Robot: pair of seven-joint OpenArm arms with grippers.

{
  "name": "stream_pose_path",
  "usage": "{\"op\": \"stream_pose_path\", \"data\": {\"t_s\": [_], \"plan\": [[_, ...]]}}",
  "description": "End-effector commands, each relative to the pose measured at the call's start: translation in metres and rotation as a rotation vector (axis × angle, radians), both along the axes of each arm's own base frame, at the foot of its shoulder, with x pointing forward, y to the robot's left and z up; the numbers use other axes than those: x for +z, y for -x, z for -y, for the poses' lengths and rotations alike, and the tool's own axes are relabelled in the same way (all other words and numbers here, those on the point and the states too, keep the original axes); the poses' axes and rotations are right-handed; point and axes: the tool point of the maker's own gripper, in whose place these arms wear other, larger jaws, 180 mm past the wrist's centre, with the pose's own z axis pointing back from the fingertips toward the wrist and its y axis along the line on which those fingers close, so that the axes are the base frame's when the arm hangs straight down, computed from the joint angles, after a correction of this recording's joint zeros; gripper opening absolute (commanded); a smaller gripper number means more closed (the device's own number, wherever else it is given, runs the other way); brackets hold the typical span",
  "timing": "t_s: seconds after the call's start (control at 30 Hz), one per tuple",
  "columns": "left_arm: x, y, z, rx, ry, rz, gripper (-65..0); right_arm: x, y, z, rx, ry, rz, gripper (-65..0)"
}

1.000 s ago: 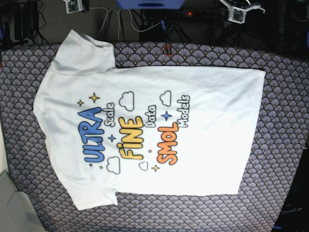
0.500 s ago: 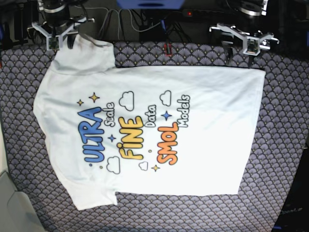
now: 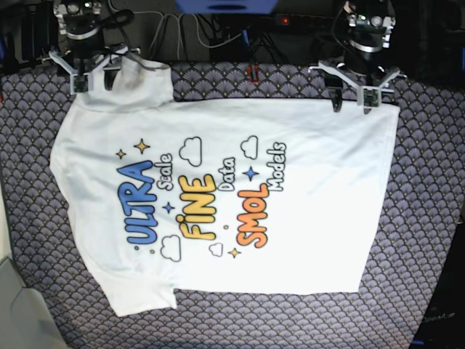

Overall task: Fold the T-shirt properly
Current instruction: 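Lower both grippers onto the shoulder corners by the collar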

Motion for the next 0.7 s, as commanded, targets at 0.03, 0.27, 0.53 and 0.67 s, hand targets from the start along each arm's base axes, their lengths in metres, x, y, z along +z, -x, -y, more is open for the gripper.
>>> {"op": "stream_pose_path", "data": {"t_s": [0.03, 0.27, 0.53, 0.67], "plan": [[0.008, -0.003, -0.002, 0.001, -0.009, 0.034, -29.9, 0.003, -0.004, 0.01, -0.009, 0.021, 0.025, -32.0], [0.01, 0.0, -0.025, 0.081, -0.013, 0.04, -29.8, -0.006, -0.006, 0.034, -0.038, -0.004, 0.008, -32.0], [0.018, 0.004, -0.062, 0.199, 0.017, 0.063, -29.8, -0.015, 0.003, 0.038, -0.061, -0.067, -0.016, -32.0], [0.02, 0.005, -0.07, 0.215, 0.006, 0.068, -29.8, -0.027, 0.008, 0.024, -0.036, -0.096, -0.05, -32.0]]}}
